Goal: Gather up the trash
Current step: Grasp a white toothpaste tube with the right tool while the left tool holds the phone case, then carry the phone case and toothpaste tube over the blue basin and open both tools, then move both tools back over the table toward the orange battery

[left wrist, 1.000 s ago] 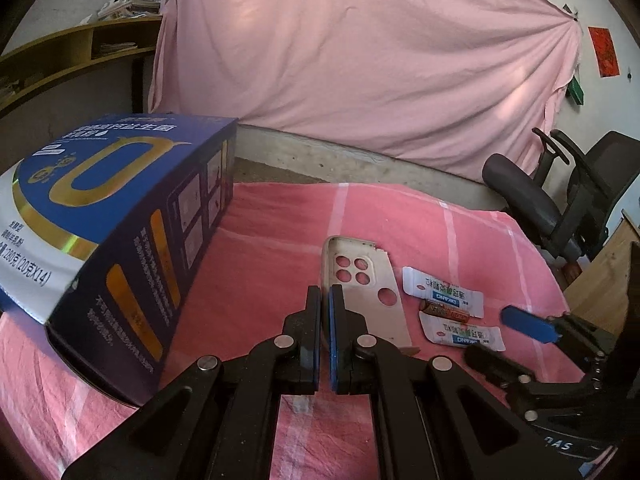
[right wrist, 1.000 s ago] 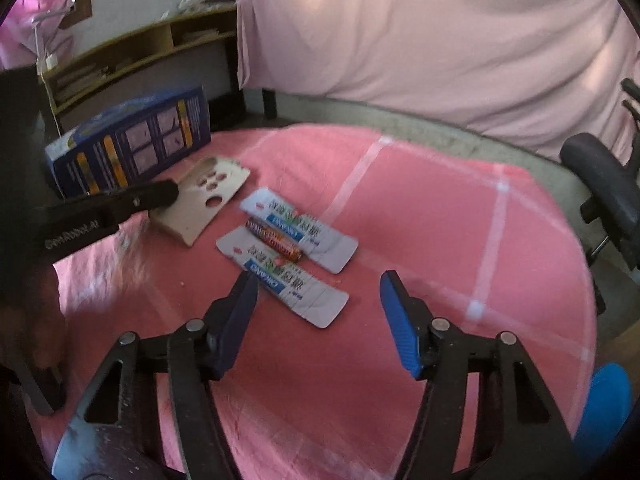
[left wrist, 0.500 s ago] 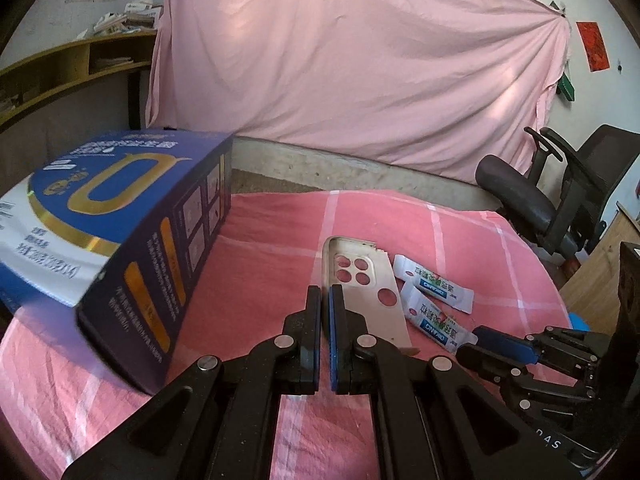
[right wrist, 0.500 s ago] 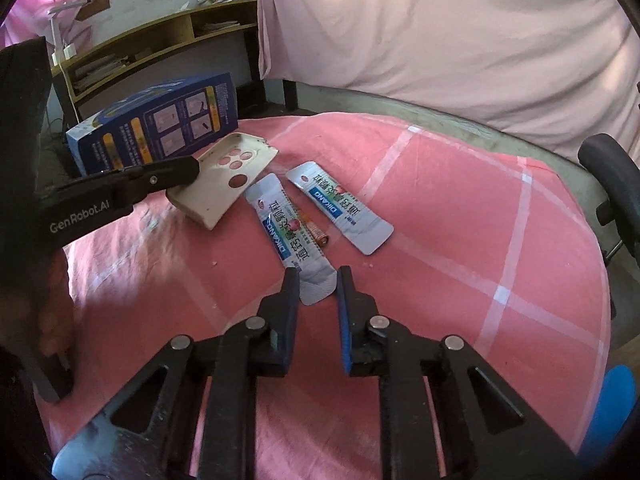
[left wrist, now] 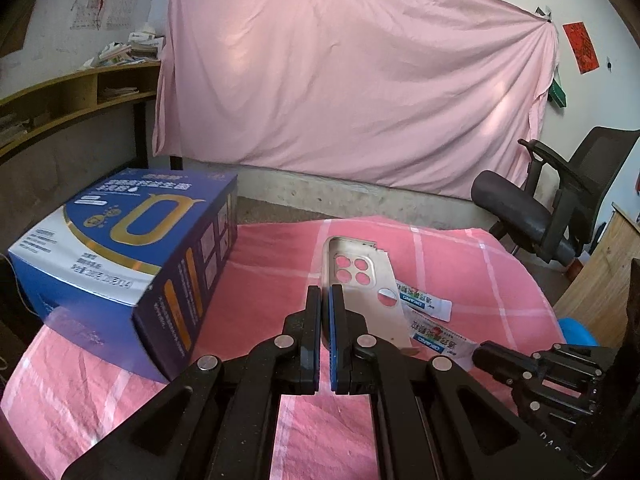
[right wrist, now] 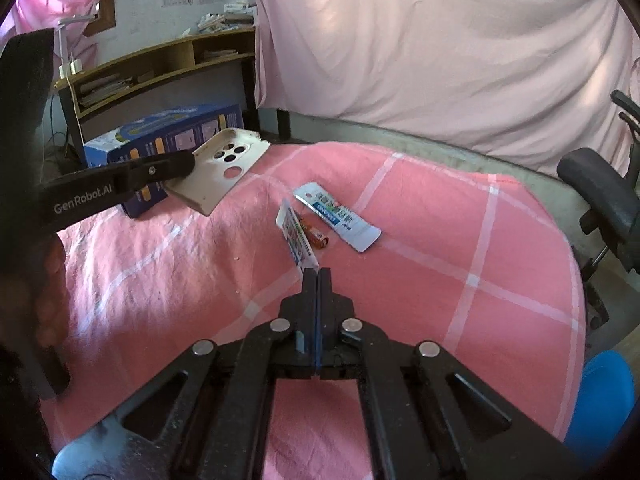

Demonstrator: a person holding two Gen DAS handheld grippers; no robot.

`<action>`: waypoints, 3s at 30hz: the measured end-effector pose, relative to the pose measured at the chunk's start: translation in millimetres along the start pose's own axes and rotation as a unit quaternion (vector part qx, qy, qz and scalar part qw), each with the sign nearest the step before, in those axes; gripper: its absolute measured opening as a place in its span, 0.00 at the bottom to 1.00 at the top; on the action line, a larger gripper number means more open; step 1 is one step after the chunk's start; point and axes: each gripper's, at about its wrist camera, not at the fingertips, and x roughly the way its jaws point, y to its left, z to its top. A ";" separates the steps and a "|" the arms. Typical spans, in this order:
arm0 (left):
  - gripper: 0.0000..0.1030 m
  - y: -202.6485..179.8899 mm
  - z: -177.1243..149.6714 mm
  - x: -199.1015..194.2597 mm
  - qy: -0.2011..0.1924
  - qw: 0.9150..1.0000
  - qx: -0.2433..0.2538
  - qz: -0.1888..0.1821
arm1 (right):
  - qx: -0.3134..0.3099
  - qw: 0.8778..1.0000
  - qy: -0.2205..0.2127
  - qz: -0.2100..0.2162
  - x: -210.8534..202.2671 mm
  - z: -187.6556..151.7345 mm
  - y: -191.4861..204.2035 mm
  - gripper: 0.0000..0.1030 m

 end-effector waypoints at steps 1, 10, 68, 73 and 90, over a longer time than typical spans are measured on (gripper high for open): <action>0.01 0.1 0.0 -2.7 -0.003 1.000 0.000 0.001 | 0.002 1.000 -0.006 -0.003 -2.6 -0.6 0.1 0.23; 0.01 -17.0 5.8 -21.7 -0.028 1.000 0.007 -0.009 | 0.029 0.995 -0.088 -0.037 -47.6 -8.8 -14.0 0.23; 0.21 -301.9 -26.1 14.4 0.063 0.961 0.125 -0.237 | 0.287 0.889 -0.183 -0.305 -219.3 -124.9 -197.1 0.63; 0.32 -275.8 -12.6 1.6 0.022 0.970 0.102 -0.217 | 0.259 0.891 -0.221 -0.300 -223.3 -110.0 -178.3 0.78; 0.93 -147.7 14.0 -47.3 -0.143 0.984 0.042 -0.099 | 0.178 0.900 -0.307 -0.253 -199.6 -54.9 -108.0 1.00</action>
